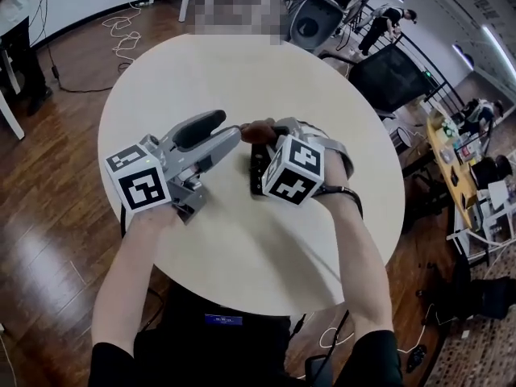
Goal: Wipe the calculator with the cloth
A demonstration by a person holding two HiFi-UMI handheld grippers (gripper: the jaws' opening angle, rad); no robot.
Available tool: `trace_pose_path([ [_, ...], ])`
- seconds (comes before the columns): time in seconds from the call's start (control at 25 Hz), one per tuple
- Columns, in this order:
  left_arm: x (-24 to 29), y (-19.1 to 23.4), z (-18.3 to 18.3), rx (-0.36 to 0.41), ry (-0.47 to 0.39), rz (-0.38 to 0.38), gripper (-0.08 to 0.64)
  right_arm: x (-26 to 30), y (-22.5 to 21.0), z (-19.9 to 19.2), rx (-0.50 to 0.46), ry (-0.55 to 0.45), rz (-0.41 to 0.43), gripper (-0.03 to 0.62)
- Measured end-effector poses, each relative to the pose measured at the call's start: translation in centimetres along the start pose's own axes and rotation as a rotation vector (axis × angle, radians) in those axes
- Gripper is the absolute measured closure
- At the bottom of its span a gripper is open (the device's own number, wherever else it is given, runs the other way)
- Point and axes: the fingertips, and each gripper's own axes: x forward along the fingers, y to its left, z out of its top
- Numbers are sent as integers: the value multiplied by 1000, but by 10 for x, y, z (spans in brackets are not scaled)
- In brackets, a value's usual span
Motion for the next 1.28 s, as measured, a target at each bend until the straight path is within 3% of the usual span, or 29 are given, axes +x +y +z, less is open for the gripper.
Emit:
trace_pose_path([
  [0.24,2,-5,-3,13,15,-2,331,-24,45,11,-147,-18,96,497],
  [0.48,8,-7,-14,11,47,6,331,-79,125,3,-261,-79,192,497],
  [0.6,17,5,-31,13,147,25,333,-107,144,-15,-140,-148,218,497],
  [0.68,25,17,-56,90,320,52,364,-120,135,-36,7,-186,204,497],
  [0.8,34,37,-92,135,574,74,320,-120,102,-73,247,-192,138,497],
  [0.96,50,54,-108,96,700,42,314,-98,58,-127,463,-108,41,497],
  [1.12,73,71,-121,58,806,19,281,-78,37,-156,574,-81,27,497],
  [1.28,89,69,-145,30,948,-62,258,-67,34,-161,597,-80,33,497],
])
